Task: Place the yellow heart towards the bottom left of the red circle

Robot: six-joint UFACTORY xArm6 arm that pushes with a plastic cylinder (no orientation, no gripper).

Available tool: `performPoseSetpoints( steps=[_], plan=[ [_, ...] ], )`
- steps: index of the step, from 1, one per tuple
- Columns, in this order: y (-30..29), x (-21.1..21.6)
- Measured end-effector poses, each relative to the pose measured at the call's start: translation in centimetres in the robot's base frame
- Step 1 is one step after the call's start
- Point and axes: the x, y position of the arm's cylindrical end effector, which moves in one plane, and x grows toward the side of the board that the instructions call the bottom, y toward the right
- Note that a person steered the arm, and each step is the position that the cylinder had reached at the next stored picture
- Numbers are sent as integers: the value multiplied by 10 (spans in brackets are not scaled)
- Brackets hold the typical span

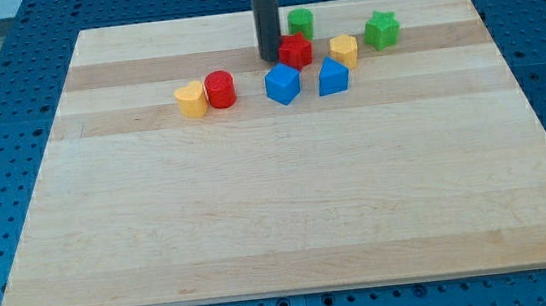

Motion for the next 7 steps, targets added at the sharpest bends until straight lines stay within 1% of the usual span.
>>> performPoseSetpoints(
  steps=[1,2,3,4,5,6,7],
  plan=[
    [-21,-4],
    [-135,-12],
    [-223,19],
    [-234,84],
    [-170,122],
    [-142,102],
    [-118,94]
  ],
)
